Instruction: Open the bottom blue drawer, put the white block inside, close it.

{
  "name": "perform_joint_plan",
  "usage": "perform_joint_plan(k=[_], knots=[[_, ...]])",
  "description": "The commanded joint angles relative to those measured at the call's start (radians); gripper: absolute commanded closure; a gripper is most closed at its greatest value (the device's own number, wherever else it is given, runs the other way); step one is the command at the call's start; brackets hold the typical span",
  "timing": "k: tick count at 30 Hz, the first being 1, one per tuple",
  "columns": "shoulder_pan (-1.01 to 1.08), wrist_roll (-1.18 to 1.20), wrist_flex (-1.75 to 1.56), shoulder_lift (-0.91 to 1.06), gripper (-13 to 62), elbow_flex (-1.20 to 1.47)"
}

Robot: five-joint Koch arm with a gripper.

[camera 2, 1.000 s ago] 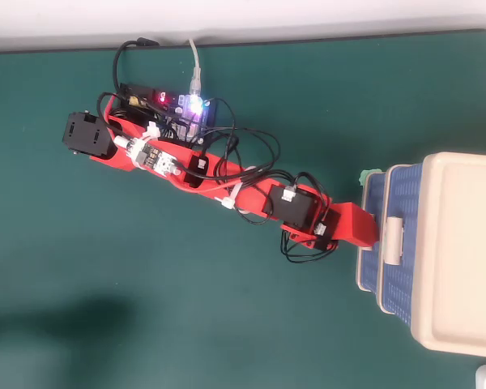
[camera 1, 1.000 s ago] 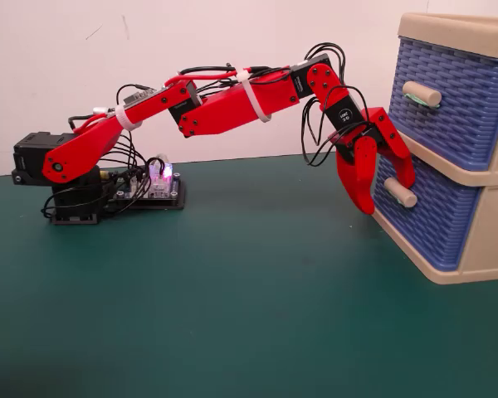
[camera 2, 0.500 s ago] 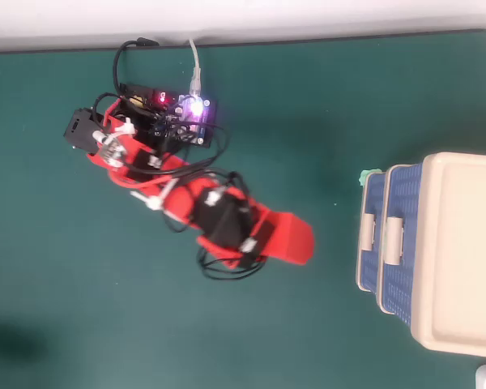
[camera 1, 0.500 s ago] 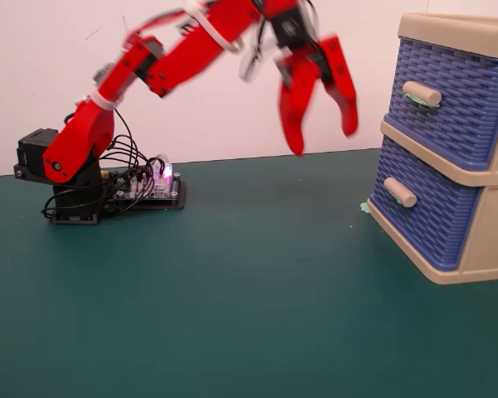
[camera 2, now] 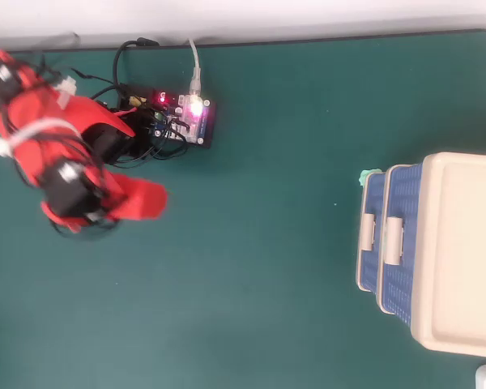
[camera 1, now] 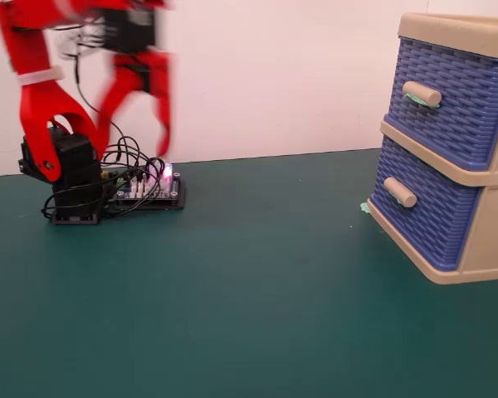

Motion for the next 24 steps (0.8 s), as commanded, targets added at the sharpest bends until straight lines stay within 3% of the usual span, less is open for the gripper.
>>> perform_joint_plan(k=[1,5,11,15,19,24], knots=[[0.058,-0.143,-0.074,0.218,15.5,0.141],[0.104,-0.184,-0.133,0.238,15.6,0.394],[0.11,-0.224,-0.21,0.238,15.7,0.502],[0.173,-0.414,-0.202,0.239,15.6,0.58],[0.36,-0.684,-0.206,0.239,15.6,0.676],[0.747,-1.037,-0.236,0.239,15.6,0.761]])
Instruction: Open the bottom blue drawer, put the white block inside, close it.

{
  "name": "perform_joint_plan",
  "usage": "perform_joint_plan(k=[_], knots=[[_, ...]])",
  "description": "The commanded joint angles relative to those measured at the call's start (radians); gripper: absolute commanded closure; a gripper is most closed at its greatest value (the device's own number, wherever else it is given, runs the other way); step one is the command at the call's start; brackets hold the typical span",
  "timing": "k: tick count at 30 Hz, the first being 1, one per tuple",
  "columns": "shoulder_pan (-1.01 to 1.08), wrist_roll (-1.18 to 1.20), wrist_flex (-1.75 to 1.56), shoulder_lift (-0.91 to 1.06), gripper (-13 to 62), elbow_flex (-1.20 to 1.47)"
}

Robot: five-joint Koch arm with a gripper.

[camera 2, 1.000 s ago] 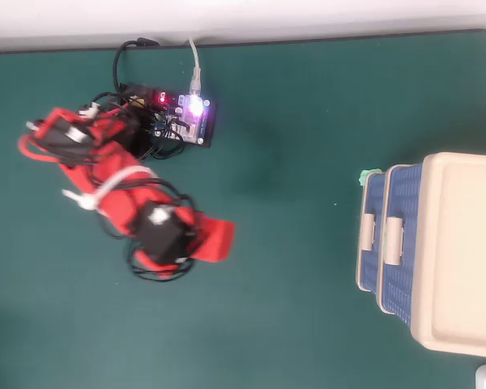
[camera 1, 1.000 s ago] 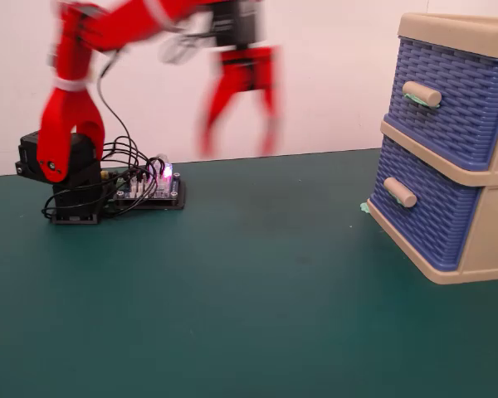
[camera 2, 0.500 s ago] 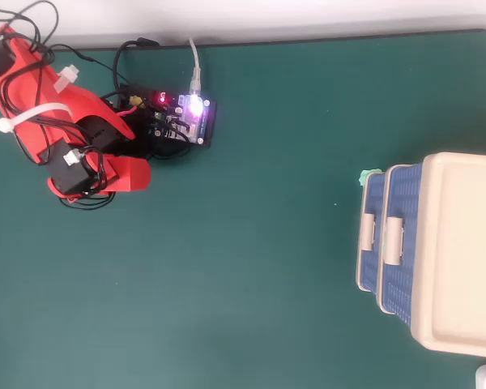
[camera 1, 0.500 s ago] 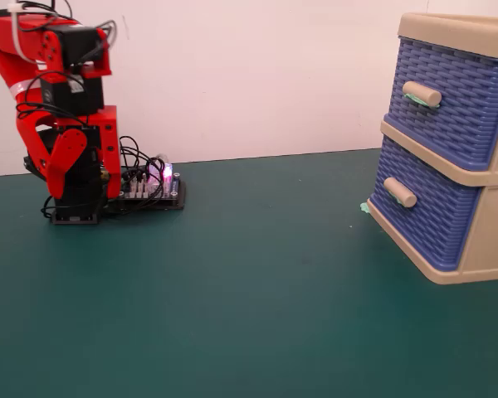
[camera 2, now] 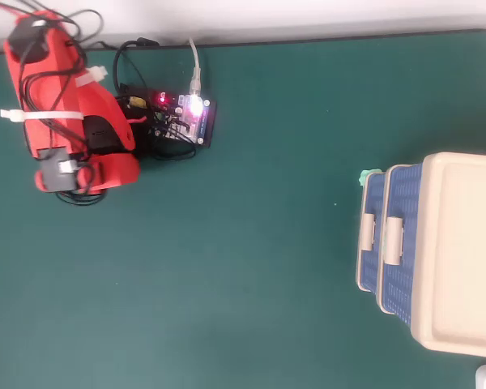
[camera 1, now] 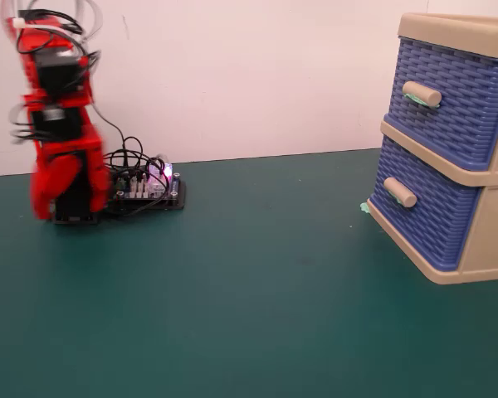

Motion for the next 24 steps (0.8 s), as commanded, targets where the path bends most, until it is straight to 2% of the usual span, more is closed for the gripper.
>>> perform_joint_plan(k=[1,4,24], knots=[[0.161,-0.175,0.046,0.046,15.6,0.049],[0.241,-0.183,0.044,0.044,15.7,0.051],[0.236,-0.186,0.043,0.046,15.2,0.049]])
